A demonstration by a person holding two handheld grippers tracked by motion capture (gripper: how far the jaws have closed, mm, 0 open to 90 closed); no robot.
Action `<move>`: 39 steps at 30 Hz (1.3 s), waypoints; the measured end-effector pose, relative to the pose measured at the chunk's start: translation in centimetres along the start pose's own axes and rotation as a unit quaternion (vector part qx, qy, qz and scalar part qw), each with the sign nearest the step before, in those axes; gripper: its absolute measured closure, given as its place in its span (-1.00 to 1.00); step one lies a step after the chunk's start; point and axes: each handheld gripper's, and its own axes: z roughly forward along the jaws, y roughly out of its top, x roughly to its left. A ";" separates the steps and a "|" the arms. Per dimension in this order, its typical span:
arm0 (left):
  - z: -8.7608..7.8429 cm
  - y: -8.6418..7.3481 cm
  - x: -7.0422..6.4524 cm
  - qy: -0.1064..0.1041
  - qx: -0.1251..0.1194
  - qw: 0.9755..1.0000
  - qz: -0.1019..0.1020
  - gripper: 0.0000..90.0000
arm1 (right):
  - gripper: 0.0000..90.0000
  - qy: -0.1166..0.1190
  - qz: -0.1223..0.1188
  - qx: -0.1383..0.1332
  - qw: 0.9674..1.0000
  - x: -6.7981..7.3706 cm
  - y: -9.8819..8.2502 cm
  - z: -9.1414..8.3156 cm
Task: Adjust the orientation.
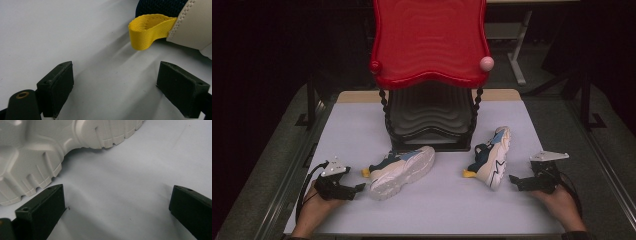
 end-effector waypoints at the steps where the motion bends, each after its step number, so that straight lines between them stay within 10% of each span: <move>1: 0.0 0.0 0.0 0.000 0.000 1.000 0.000 -0.70 | -1.00 0.001 -0.001 0.000 1.000 0.0 0.0 0.0; 12: -0.2 0.0 0.2 -0.001 -0.004 1.000 -0.007 -0.61 | -1.00 0.001 0.000 -0.001 1.000 0.0 0.0 0.0; 22: -4.2 1.6 -0.1 -0.031 -0.058 0.998 -0.005 0.37 | -1.00 0.001 0.000 0.000 1.000 0.0 0.0 0.0; 27: -5.3 3.0 -0.8 -0.089 -0.095 0.991 -0.015 0.96 | -1.00 0.001 0.000 0.000 1.000 0.0 0.0 0.0; 39: -3.0 6.5 -3.7 -0.167 -0.099 0.981 0.019 0.99 | -1.00 0.001 0.000 0.000 1.000 0.0 0.0 0.0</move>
